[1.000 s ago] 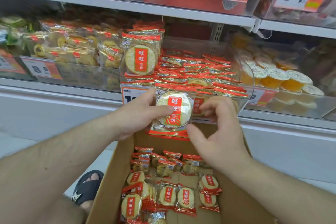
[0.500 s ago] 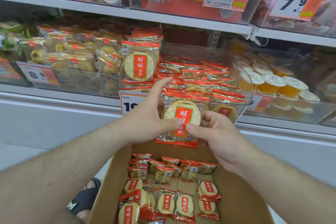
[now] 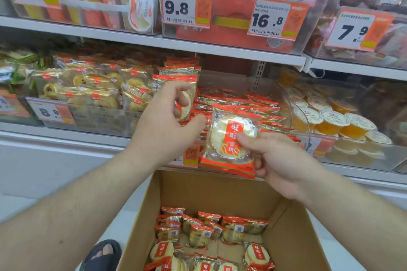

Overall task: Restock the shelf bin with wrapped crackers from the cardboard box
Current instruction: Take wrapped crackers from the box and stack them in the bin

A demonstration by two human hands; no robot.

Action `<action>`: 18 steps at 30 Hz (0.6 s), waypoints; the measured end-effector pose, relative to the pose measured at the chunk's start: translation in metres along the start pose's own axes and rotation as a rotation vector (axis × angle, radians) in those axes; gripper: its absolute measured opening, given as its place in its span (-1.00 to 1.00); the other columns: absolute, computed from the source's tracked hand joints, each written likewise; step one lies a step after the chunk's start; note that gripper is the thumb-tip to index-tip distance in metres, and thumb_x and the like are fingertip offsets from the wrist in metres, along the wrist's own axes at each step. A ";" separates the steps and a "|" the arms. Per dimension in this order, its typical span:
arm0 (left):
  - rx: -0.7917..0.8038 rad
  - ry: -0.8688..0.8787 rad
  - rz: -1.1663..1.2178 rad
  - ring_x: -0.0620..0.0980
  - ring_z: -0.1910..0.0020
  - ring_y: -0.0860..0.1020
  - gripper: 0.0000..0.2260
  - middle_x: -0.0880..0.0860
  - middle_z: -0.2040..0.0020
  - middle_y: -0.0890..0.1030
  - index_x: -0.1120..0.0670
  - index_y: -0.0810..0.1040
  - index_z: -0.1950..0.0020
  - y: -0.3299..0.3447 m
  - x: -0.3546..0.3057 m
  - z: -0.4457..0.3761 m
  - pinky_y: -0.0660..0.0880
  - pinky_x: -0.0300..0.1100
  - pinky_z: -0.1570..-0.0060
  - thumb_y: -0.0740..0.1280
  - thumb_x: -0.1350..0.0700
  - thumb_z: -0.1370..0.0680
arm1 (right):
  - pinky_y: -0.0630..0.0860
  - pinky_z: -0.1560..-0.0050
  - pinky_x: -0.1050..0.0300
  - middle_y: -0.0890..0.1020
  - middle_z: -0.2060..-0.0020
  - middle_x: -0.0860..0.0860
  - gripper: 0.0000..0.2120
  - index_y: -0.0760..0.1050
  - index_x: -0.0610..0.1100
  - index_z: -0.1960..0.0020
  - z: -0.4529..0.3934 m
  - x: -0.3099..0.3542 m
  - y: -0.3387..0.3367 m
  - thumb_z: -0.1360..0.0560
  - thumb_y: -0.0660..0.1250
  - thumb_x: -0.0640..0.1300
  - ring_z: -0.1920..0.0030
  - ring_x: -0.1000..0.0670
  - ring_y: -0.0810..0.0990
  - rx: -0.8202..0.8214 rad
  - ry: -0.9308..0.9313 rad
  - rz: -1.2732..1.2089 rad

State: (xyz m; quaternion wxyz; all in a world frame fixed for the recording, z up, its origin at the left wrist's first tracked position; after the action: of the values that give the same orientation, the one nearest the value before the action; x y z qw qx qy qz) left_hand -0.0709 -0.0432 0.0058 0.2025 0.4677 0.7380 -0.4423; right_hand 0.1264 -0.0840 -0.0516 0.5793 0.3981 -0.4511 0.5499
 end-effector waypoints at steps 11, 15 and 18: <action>-0.173 -0.211 -0.420 0.13 -0.51 0.09 -0.13 0.05 -0.53 0.00 -0.01 0.00 -0.53 0.017 0.041 -0.034 0.27 0.12 -0.38 0.42 -0.17 -0.38 | 0.18 0.56 0.25 0.32 0.40 0.03 -0.76 0.56 -0.15 -0.04 -0.139 0.080 -0.018 -0.48 0.47 -0.03 0.48 0.10 0.20 -0.244 -0.042 0.080; -0.230 -0.254 -0.433 0.17 -0.44 0.25 -0.10 0.07 -0.52 0.01 -0.04 -0.01 -0.51 0.018 0.046 -0.033 0.40 0.12 -0.26 0.45 -0.19 -0.35 | 0.33 0.38 0.17 0.54 0.23 -0.03 -0.64 0.54 -0.27 -0.17 -0.178 0.095 -0.018 -0.48 0.47 -0.08 0.30 0.04 0.43 -0.328 -0.142 0.188; -0.266 -0.277 -0.430 0.18 -0.37 0.35 -0.09 0.06 -0.50 0.03 -0.11 -0.05 -0.47 0.018 0.049 -0.033 0.45 0.13 -0.20 0.46 -0.23 -0.33 | 0.47 0.03 0.08 0.56 0.00 -0.03 -0.54 0.47 -0.25 -0.23 -0.197 0.103 -0.018 -0.47 0.48 0.00 0.02 -0.03 0.48 -0.360 -0.184 0.219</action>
State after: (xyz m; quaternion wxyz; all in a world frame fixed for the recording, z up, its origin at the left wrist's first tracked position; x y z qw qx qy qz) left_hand -0.0748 0.0132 -0.0200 0.2625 0.2051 0.8371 -0.4339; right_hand 0.1595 0.1324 -0.0061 0.5342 0.2855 -0.6335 0.4814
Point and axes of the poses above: each hand's wrist, its own z-axis away from the middle knuckle, its own y-axis out of the palm, x = y × z, the point moved 7 cm from there along -z, towards the middle knuckle
